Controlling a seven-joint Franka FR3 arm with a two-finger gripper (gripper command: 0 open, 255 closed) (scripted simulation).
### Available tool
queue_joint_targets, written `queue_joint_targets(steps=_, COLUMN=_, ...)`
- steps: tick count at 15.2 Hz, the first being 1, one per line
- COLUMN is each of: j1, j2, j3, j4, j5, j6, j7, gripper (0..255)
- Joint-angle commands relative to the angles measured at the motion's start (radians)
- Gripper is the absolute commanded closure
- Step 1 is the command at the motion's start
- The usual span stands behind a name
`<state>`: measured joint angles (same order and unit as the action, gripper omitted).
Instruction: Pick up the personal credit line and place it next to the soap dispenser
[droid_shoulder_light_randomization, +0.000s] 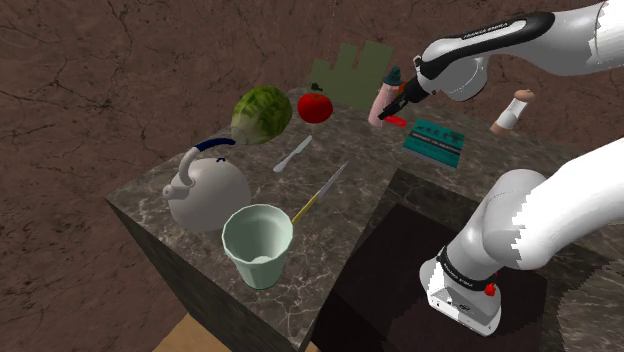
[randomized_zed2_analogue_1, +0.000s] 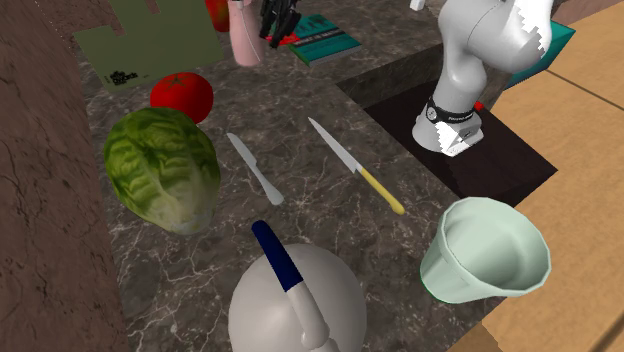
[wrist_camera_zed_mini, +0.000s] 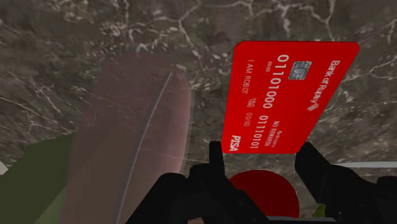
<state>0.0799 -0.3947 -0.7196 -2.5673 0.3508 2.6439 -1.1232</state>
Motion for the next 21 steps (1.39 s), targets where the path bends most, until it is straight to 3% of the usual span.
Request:
queue_joint_targets(steps=1, j1=0.024, j2=0.015, j3=-0.023, j4=-0.012, j5=0.027, j6=0.027, j7=-0.029, gripper=255)
queue_joint_targets(steps=9, j1=0.165, j2=0.087, j3=-0.153, j4=-0.038, j5=0.176, j6=0.120, j7=-0.179, gripper=255)
queue_joint_targets(steps=13, j1=0.270, j2=0.129, j3=-0.247, j4=-0.041, j5=0.287, j6=0.158, j7=-0.282, gripper=255)
queue_joint_targets(steps=14, j1=0.321, j2=0.148, j3=-0.292, j4=-0.039, j5=0.341, j6=0.170, j7=-0.332, gripper=255)
queue_joint_targets(steps=21, j1=0.322, j2=0.148, j3=-0.293, j4=-0.039, j5=0.340, j6=0.170, j7=-0.331, gripper=255)
